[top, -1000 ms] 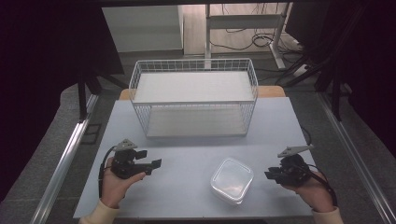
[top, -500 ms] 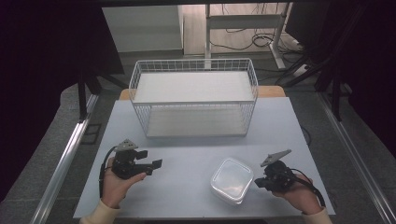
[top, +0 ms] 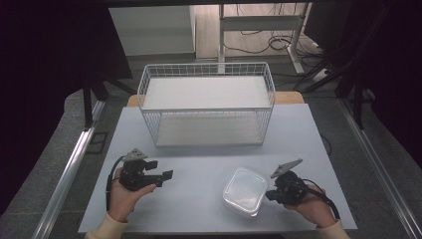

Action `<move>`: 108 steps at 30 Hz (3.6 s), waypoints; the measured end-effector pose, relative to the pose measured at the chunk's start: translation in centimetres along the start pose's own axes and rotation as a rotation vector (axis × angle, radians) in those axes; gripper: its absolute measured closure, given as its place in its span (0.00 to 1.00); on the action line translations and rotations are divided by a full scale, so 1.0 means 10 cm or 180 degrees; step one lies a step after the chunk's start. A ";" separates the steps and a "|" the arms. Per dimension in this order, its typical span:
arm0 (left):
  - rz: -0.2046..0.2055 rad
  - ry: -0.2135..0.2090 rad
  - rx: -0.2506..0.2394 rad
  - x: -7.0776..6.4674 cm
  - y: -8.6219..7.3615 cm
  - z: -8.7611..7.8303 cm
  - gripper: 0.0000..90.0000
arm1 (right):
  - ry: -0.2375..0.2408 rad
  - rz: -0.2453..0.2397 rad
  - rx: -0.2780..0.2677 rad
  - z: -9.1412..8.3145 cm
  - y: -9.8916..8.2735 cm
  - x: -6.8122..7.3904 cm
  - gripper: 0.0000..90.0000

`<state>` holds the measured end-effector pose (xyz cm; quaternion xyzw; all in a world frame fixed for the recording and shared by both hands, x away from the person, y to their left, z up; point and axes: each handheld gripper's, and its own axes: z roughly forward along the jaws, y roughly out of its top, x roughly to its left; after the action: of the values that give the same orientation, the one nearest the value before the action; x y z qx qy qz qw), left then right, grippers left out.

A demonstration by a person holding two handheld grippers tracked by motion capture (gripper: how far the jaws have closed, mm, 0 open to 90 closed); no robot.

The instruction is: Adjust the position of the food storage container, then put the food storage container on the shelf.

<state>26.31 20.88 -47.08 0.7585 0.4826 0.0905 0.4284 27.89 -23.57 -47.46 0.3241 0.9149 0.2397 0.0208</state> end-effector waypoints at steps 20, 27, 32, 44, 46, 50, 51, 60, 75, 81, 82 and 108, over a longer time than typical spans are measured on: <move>-0.0035 0.0001 -0.0008 0.03 0.00 -0.02 0.27 | -0.0014 -0.0125 -0.0015 0.24 0.32 0.05 0.99; -0.0091 -0.0024 -0.0038 0.06 0.01 -0.04 0.27 | 0.0029 -0.0190 0.0009 0.33 0.47 0.08 0.99; -0.0109 -0.0008 -0.0070 0.08 0.02 -0.07 0.27 | 0.0071 -0.0261 -0.0019 0.37 0.64 0.11 0.99; -0.0094 -0.0007 -0.0048 0.06 0.01 -0.05 0.27 | 0.0104 -0.0328 0.0015 0.45 0.73 0.19 0.99; -0.0095 -0.0005 -0.0048 0.06 0.01 -0.04 0.27 | 0.0119 -0.0348 0.0023 0.46 0.73 0.21 0.99; -0.0093 -0.0010 -0.0044 0.05 0.01 -0.04 0.27 | 0.0171 -0.0362 0.0022 0.45 0.73 0.23 0.99; -0.0094 -0.0009 -0.0045 0.05 0.01 -0.04 0.27 | 0.0171 -0.0362 0.0022 0.45 0.73 0.23 0.99; -0.0086 -0.0020 -0.0042 0.05 0.00 -0.04 0.27 | 0.0032 -0.0258 -0.0304 0.10 0.62 0.15 0.99; -0.0102 -0.0092 -0.0081 -0.01 0.02 -0.04 0.27 | 0.0005 0.0271 -0.0878 -0.08 0.41 -0.04 0.42; -0.0130 -0.0233 -0.0068 -0.09 0.04 0.00 0.27 | 0.0105 0.0389 -0.1009 -0.05 0.43 -0.03 0.33; -0.0133 -0.0252 -0.0065 -0.10 0.04 0.01 0.27 | 0.0138 0.0416 -0.1039 -0.05 0.43 -0.02 0.32; -0.0549 -0.0629 0.0089 -0.31 0.10 0.23 0.28 | 0.0358 0.0526 -0.1042 0.08 0.52 0.11 0.34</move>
<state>26.59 16.90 -46.92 0.7253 0.5026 -0.0285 0.4695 30.20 -19.13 -45.67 0.3765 0.8337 0.4040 0.0024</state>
